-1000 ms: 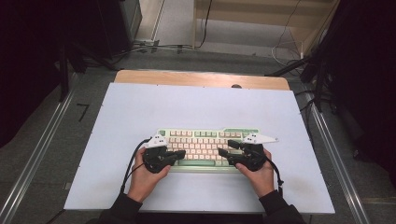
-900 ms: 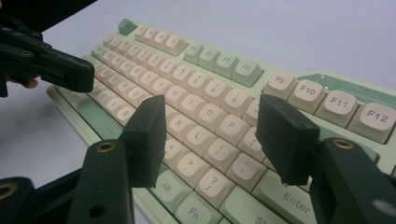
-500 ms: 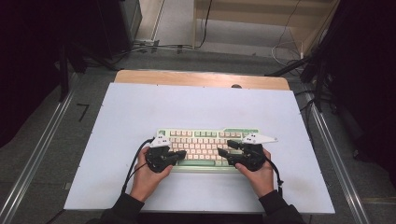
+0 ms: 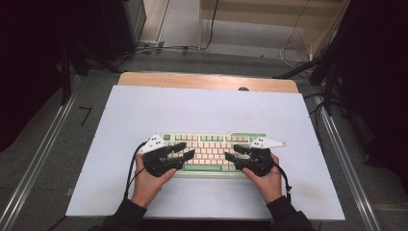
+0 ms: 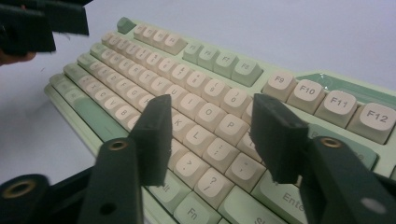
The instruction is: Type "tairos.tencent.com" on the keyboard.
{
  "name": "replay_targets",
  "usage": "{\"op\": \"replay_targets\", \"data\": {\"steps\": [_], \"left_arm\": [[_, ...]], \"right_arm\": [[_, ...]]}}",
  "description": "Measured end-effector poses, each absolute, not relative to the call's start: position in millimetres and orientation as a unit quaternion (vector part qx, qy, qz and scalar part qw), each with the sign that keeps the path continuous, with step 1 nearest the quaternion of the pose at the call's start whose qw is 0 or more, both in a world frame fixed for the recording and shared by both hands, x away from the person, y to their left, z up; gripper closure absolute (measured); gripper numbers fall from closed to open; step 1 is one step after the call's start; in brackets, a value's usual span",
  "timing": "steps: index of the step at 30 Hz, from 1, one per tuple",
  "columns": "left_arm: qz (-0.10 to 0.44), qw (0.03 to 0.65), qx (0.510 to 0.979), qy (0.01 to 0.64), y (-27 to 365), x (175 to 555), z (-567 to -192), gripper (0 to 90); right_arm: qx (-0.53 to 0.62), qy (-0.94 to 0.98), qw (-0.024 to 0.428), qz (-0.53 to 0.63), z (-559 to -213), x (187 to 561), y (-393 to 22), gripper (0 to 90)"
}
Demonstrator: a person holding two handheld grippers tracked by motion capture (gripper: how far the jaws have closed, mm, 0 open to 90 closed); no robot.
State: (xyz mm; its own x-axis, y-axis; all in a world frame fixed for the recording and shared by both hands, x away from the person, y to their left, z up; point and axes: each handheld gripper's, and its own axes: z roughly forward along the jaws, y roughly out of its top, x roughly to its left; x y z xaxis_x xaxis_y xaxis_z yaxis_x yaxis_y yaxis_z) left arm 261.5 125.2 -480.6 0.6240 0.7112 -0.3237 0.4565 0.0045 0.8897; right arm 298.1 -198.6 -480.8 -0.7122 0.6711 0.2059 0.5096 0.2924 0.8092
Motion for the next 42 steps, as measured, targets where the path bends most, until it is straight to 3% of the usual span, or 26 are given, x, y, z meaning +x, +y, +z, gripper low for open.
{"op": "replay_targets", "data": {"steps": [2, 6, 7, 34, 36, 38, 42], "left_arm": [[0.123, 0.569, 0.69, 0.43, 128, 262, -481, 40.6], [0.132, 0.565, 0.682, 0.444, 132, 264, -483, 37.5], [0.132, 0.566, 0.68, 0.446, 132, 264, -483, 37.5], [0.134, 0.558, 0.678, 0.46, 137, 265, -485, 37.1], [0.134, 0.561, 0.675, 0.461, 137, 265, -484, 37.1], [0.133, 0.562, 0.673, 0.462, 138, 265, -484, 37.1], [0.134, 0.559, 0.676, 0.461, 138, 265, -485, 36.9]], "right_arm": [[0.366, 0.8, 0.088, 0.467, -480, 298, -198, 59.2], [0.361, 0.805, 0.091, 0.462, -477, 298, -195, 84.7], [0.359, 0.808, 0.09, 0.459, -477, 299, -194, 87.6], [0.362, 0.829, 0.096, 0.415, -492, 320, -164, 87.9], [0.359, 0.823, 0.097, 0.429, -488, 318, -165, 85.4], [0.356, 0.816, 0.093, 0.446, -484, 316, -167, 77.2], [0.355, 0.798, 0.088, 0.479, -475, 311, -171, 44.8]]}}
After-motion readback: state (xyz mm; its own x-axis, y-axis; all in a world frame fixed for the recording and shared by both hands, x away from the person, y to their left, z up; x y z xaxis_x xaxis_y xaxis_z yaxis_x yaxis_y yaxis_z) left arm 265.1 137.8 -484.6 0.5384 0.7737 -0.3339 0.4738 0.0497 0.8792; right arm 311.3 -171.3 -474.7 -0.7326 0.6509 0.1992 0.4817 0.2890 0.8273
